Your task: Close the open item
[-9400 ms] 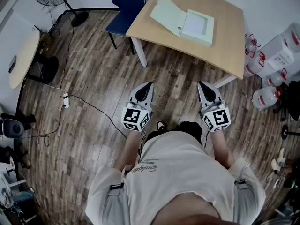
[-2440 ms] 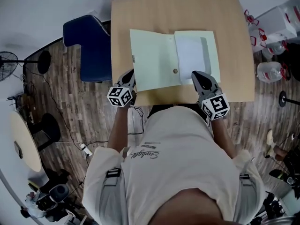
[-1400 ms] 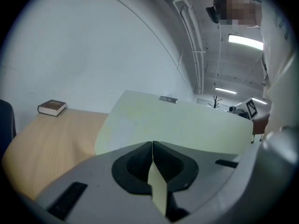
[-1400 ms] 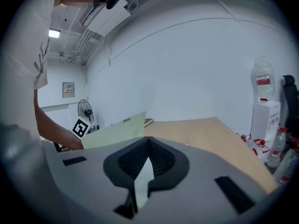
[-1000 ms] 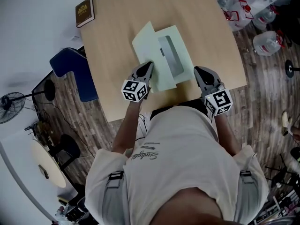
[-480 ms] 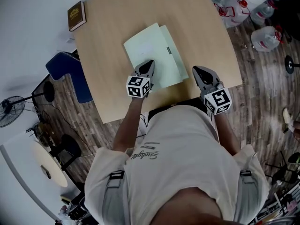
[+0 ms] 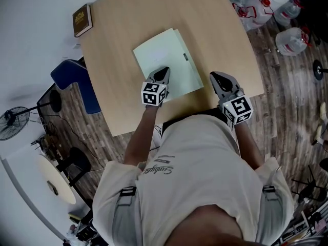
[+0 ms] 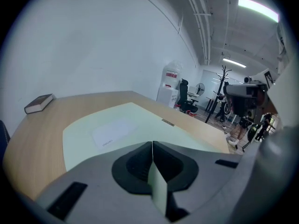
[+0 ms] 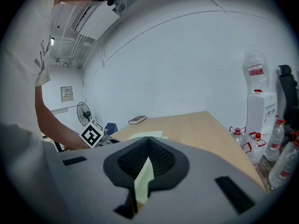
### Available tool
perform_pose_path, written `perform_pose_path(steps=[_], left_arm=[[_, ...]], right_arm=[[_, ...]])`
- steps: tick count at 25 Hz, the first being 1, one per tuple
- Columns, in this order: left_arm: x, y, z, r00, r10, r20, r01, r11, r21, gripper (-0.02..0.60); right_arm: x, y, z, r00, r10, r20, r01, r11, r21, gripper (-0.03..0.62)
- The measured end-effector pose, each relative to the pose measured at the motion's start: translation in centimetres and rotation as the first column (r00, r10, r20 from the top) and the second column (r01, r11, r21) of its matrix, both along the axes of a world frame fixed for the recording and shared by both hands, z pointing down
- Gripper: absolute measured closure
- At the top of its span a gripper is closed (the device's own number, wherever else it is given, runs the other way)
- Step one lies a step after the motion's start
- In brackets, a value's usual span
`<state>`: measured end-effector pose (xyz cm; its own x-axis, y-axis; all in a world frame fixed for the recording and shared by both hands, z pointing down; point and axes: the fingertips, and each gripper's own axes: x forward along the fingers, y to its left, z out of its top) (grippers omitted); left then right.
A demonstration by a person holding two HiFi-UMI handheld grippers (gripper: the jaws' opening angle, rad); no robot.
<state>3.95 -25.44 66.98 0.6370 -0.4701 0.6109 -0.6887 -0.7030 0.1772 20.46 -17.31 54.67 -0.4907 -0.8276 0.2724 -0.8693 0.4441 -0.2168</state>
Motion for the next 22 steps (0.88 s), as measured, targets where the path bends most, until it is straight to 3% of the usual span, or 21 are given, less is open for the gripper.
perform_pose_path(steps=[6, 18, 22], left_arm=[[1.0, 0.2, 1.0, 0.997, 0.043, 0.070, -0.043, 0.999, 0.001, 0.566], [1.4, -0.3, 2.4, 0.992, 0.037, 0.122, -0.038, 0.999, 0.008, 0.568], [1.8, 0.0, 3.1, 0.980, 0.078, 0.184, -0.080, 0.997, 0.003, 0.568]], right_arm=[[0.8, -0.5, 0.6, 1.000, 0.005, 0.013, -0.005, 1.000, -0.013, 0.599], [1.2, -1.0, 1.2, 1.000, 0.004, 0.029, -0.003, 1.000, -0.030, 0.599], [1.3, -0.6, 1.9, 0.999, 0.005, 0.034, -0.003, 0.999, -0.044, 0.599]])
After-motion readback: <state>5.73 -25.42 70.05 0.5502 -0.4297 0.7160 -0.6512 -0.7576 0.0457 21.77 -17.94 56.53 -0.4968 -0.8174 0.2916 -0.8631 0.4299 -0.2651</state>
